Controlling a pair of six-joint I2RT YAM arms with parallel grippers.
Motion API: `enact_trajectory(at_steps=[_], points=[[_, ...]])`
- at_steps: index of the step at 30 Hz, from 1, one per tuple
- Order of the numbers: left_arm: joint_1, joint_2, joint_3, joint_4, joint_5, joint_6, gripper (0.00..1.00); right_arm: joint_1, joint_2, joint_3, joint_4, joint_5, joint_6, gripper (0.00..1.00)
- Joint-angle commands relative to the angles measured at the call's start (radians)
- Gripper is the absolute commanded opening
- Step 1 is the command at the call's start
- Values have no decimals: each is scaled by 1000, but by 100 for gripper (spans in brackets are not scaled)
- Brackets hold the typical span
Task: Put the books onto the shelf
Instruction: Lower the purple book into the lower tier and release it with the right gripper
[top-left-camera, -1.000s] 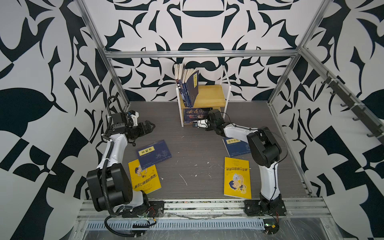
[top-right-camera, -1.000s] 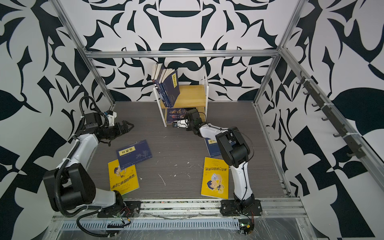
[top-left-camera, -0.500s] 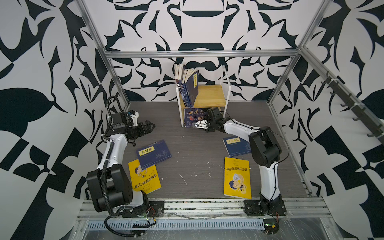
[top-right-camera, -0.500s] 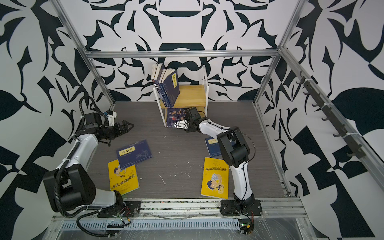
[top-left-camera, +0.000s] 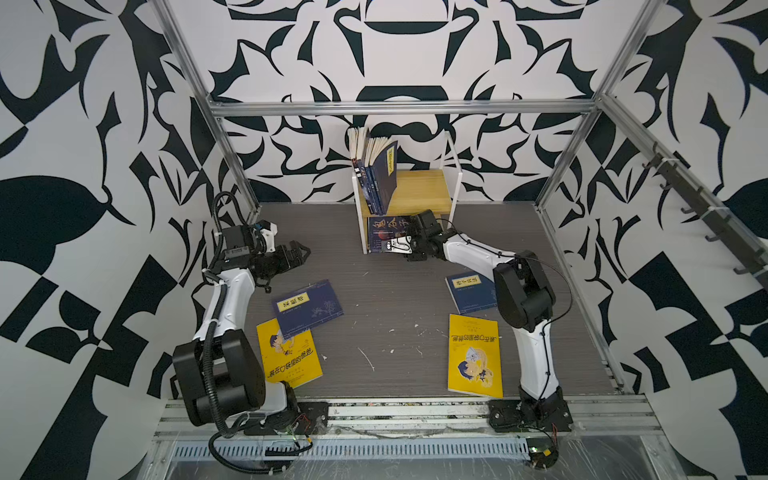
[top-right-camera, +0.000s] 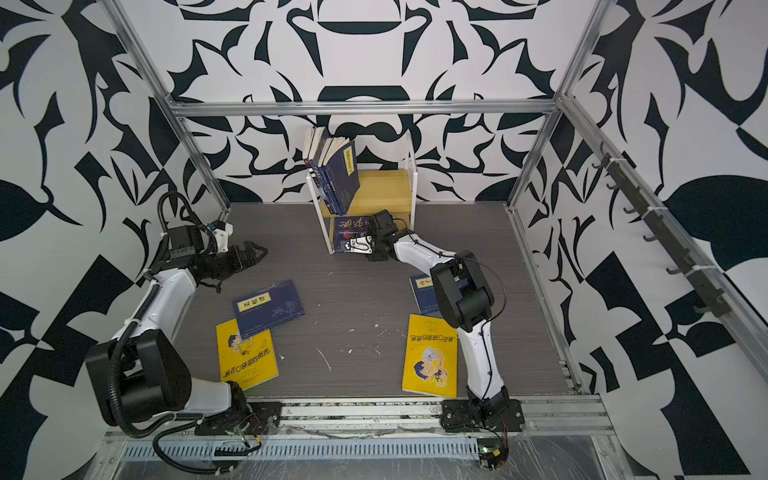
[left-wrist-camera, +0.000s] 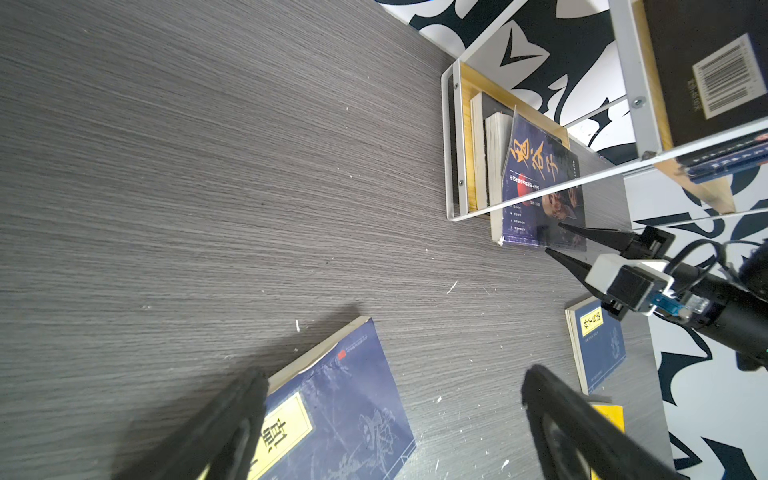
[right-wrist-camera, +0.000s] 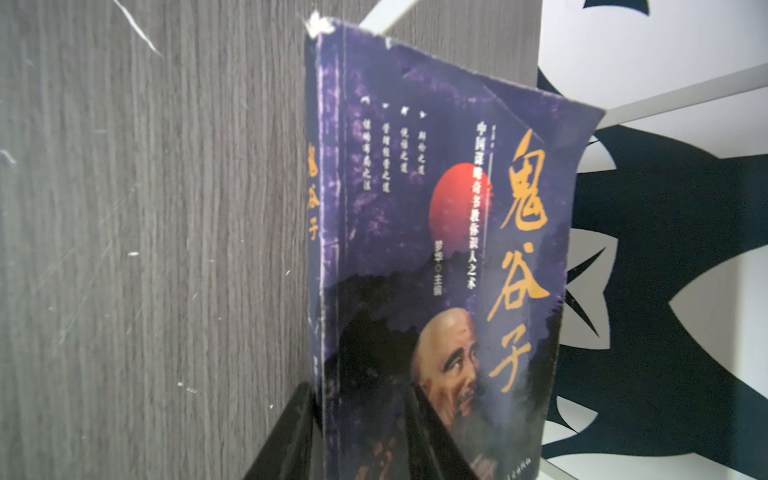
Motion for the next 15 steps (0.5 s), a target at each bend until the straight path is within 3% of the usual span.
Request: enact_trajectory(at_steps=[1, 6, 15], points=[[3, -24, -13, -11, 19, 2, 100, 2, -9, 50, 10, -7, 25, 35], [3, -22, -12, -10, 19, 3, 100, 2, 8, 65, 22, 13, 5, 21], [3, -22, -14, -9, 18, 4, 100, 1, 30, 108, -5, -5, -19, 18]])
